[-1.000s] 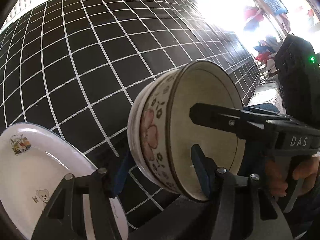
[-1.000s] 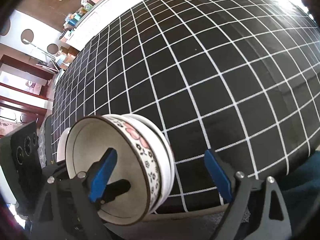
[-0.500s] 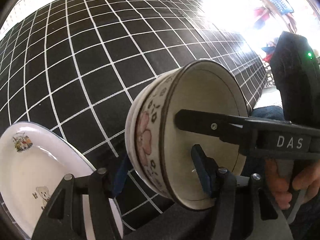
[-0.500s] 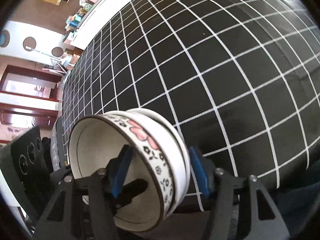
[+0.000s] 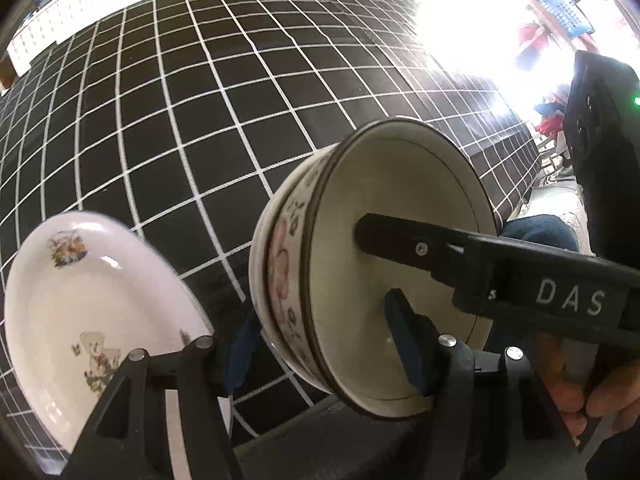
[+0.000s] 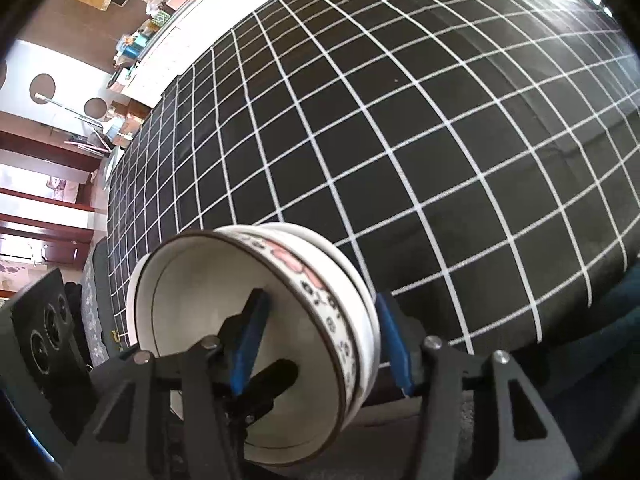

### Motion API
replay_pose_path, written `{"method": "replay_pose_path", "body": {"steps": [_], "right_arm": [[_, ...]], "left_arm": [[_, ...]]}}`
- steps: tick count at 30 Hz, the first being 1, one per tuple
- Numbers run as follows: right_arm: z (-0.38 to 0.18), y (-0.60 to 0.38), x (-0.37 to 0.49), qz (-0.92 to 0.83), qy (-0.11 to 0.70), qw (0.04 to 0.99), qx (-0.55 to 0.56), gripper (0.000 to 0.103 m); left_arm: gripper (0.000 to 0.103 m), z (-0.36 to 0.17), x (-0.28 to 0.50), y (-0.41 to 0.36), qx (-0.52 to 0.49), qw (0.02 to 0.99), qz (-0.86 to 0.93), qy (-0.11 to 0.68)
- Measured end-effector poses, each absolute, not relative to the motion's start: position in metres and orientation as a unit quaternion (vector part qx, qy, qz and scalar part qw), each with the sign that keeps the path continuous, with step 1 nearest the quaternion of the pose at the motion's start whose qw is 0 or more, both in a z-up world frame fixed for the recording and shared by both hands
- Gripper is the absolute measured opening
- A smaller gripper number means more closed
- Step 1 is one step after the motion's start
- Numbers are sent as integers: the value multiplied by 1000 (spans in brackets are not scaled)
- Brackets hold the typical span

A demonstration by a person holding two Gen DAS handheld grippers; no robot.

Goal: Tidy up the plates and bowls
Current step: 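Lift the bowl stack with both grippers and carry it over the teddy-bear plate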

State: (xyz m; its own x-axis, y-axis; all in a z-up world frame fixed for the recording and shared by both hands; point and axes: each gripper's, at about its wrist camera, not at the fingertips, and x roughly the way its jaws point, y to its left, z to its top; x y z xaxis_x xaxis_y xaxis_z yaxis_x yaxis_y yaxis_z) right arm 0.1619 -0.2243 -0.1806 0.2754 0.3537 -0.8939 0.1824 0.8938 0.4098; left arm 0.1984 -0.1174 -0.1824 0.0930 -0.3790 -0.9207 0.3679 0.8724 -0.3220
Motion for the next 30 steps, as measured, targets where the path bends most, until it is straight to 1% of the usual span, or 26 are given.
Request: {"method": "replay_pose_path", "body": {"steps": [5,10,18,24,30], "right_arm": [[-167,-210,159,58,597,769,221,58],[-154,-187,162,76,594,776,198,57],[-151,-133,173,120,606,768,169,57],[-160,-93,183,147,622,755,147,57],[-172,-76,186,158,636,742,138,56]], "left_arm": [[60,-167,194,-113,-7,752,-239,615],[60,-153,191,-93,-18,766,-223,603],[59,-145,188,-41,-44,780,-176,599],[59,-153,190,-4,-61,781,-142,605],[59,-170,192,17,-73,776,-124,614]]}}
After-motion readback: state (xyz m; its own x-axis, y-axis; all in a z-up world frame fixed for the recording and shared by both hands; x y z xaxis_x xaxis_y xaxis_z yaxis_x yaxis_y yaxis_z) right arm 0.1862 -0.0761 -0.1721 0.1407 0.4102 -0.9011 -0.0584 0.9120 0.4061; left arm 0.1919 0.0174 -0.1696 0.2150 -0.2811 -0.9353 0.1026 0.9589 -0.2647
